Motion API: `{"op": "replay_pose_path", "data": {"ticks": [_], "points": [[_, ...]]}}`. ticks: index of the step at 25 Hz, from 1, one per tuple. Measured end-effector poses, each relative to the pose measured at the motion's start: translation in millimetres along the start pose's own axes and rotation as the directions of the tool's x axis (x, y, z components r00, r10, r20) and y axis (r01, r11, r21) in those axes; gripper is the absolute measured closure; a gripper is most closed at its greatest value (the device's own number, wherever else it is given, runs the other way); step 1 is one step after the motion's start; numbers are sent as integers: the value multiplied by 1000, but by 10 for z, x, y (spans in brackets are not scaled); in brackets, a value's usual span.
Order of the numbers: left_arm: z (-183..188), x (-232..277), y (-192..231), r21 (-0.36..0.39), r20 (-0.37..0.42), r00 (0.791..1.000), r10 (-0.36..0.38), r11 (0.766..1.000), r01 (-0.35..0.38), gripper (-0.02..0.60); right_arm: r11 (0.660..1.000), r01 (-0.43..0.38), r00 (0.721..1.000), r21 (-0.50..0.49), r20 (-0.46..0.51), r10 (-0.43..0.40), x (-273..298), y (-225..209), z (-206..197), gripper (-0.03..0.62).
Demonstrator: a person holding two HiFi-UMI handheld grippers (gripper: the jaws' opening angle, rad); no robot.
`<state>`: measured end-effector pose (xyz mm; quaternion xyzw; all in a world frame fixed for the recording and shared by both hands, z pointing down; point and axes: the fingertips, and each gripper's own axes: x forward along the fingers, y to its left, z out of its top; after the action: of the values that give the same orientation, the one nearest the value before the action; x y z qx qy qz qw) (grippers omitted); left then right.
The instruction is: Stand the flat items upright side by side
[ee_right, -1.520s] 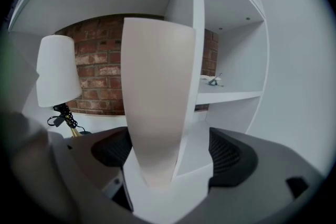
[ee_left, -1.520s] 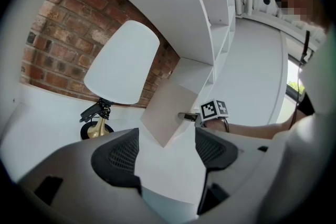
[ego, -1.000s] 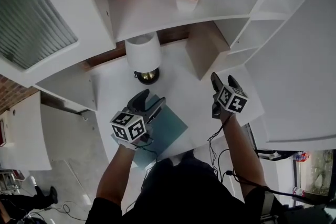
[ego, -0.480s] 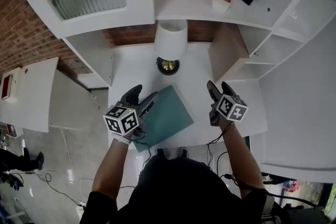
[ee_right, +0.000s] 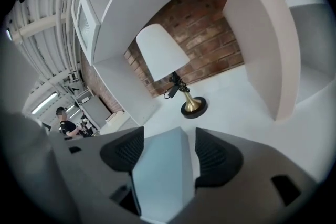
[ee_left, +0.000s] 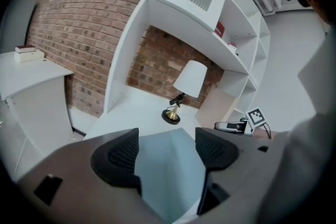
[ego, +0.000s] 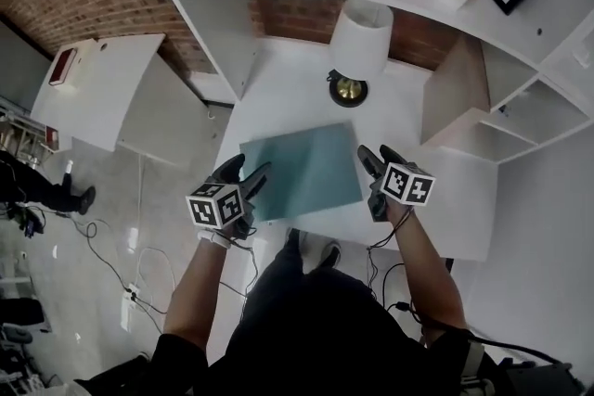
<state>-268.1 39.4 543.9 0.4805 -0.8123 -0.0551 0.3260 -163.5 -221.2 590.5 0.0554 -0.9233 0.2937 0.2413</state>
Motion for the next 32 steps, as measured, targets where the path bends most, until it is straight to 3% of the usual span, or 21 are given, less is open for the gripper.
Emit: {"op": "replay_pose_path", "data": {"ticks": [5, 10, 14, 19, 26, 32], "points": [[-445, -195, 387, -121, -69, 990, 122, 984, -129, 249, 996, -84, 984, -36, -159, 77, 238, 131, -425, 284], [-910, -90, 649, -159, -210, 967, 148, 970, -183, 249, 989, -141, 947, -42, -298, 123, 350, 160, -788, 266], [-1115, 66, 739, -174, -272, 955, 119, 970, -170, 247, 988, -147, 929, -56, -351, 118, 410, 142, -905, 261], [-1116, 150, 862, -164, -278, 957, 77, 978, -127, 247, 994, -107, 937, -37, -337, 89, 417, 117, -959, 262], [-1166, 276, 865, -230, -320, 947, -35, 972, -42, 247, 995, -100, 922, -21, -377, 85, 470, 112, -1172, 250], [-1375, 308, 881, -208, -399, 917, 20, 972, -112, 250, 992, -94, 900, -87, -433, 48, 619, 90, -1297, 252]]}}
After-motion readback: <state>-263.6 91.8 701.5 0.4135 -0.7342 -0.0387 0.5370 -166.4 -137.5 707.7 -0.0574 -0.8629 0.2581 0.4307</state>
